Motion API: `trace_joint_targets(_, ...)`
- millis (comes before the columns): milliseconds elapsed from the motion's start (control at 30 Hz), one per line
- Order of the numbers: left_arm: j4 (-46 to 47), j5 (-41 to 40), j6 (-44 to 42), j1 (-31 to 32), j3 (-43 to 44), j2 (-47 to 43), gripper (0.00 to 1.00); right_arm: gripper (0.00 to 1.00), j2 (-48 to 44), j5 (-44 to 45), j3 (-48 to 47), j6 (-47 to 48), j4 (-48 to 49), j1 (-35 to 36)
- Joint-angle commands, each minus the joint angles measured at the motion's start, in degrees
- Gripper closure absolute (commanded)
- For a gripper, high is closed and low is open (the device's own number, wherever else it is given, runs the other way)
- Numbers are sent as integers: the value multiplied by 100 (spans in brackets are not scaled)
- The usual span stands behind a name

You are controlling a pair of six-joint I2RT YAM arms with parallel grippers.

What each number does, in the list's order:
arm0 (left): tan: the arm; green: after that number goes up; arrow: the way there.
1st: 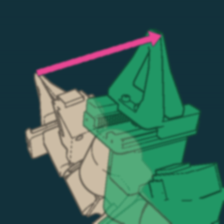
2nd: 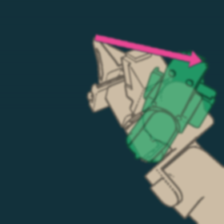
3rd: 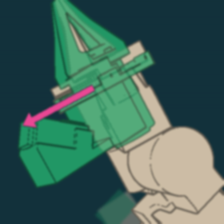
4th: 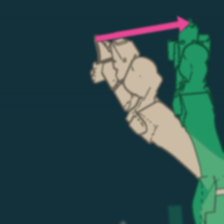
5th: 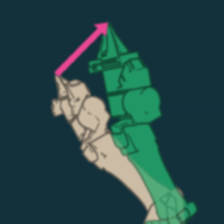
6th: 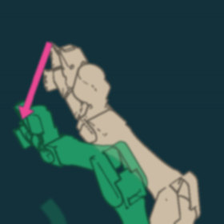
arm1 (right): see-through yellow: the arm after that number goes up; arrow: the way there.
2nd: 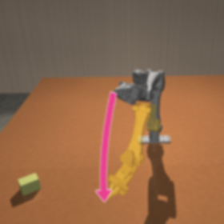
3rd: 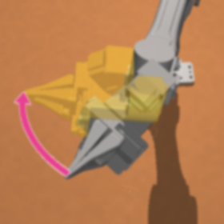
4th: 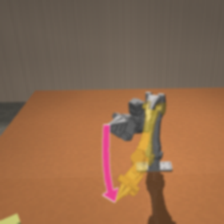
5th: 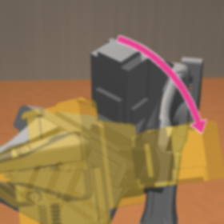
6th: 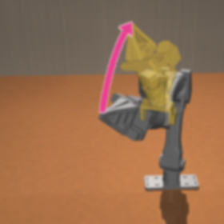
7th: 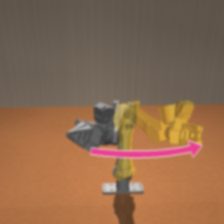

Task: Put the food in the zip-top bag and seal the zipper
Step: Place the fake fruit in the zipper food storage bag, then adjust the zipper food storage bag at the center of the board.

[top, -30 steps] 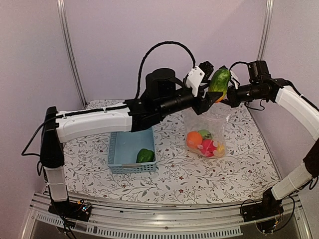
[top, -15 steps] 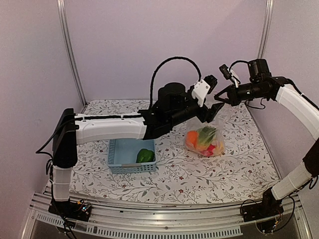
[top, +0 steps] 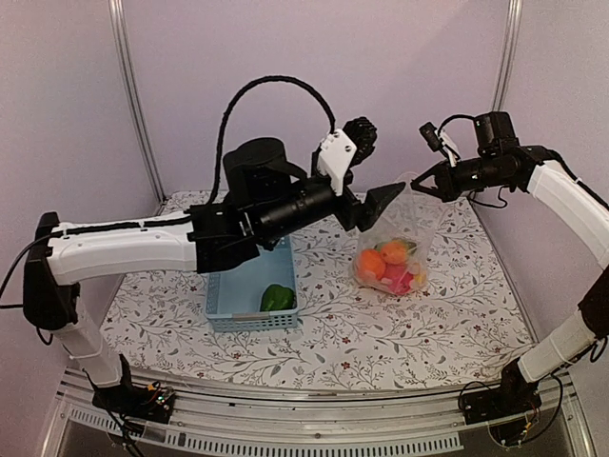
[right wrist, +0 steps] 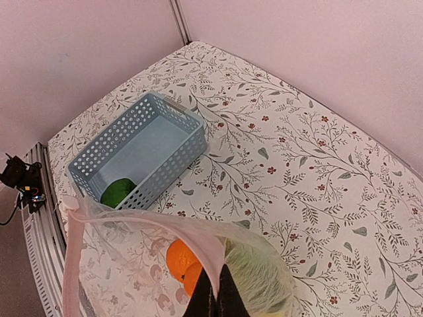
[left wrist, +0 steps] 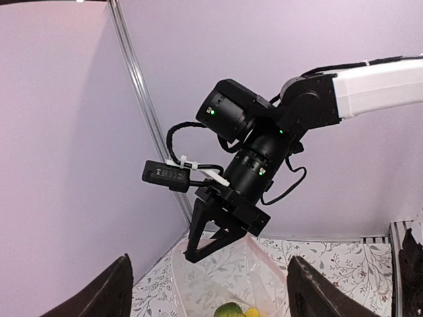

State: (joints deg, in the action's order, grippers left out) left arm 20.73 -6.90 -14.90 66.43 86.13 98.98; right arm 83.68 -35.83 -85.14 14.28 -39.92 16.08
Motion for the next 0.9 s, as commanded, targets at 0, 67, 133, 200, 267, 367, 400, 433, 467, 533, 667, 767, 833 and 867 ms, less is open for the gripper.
trace_joint_targets(0,-395,247,-13,-87,-1214,-753,20,100,-239,232,-61,126,-50,16)
trace_joint_targets(67,-329,248,178,-169,-1662,-773,21,100,-246,252,15,136,-30,13)
trace_joint_targets(133,-123,165,348,-264,-2060,-693,23,100,-223,236,49,107,-33,16)
trace_joint_targets(200,162,213,521,-396,-2299,-566,26,100,-216,227,46,89,-60,18)
trace_joint_targets(267,478,347,786,-563,-2419,-373,28,100,-204,273,6,113,-112,11)
trace_joint_targets(367,882,494,1148,-785,-2379,-20,34,100,-149,256,-116,177,-295,17)
trace_joint_targets(400,1098,583,1213,-822,-2385,92,36,100,-123,227,-153,208,-367,17)
trace_joint_targets(433,1337,637,1265,-862,-2385,206,36,100,-105,221,-155,210,-392,14)
trace_joint_targets(467,1547,862,1296,-893,-2363,322,38,100,-115,218,-127,207,-387,13)
trace_joint_targets(533,1885,1196,1340,-949,-2240,603,42,100,-144,249,-64,206,-383,18)
trace_joint_targets(667,2222,1700,1429,-1045,-1823,1035,49,100,-99,332,-55,220,-482,18)
trace_joint_targets(767,2420,2051,1449,-1111,-1586,1262,56,100,-93,422,-80,262,-563,18)
trace_joint_targets(833,2375,2147,1476,-1130,-1383,1418,68,98,-59,489,-154,292,-682,12)
trace_joint_targets(867,2265,2156,1477,-1137,-1258,1468,75,94,-55,513,-186,294,-767,16)
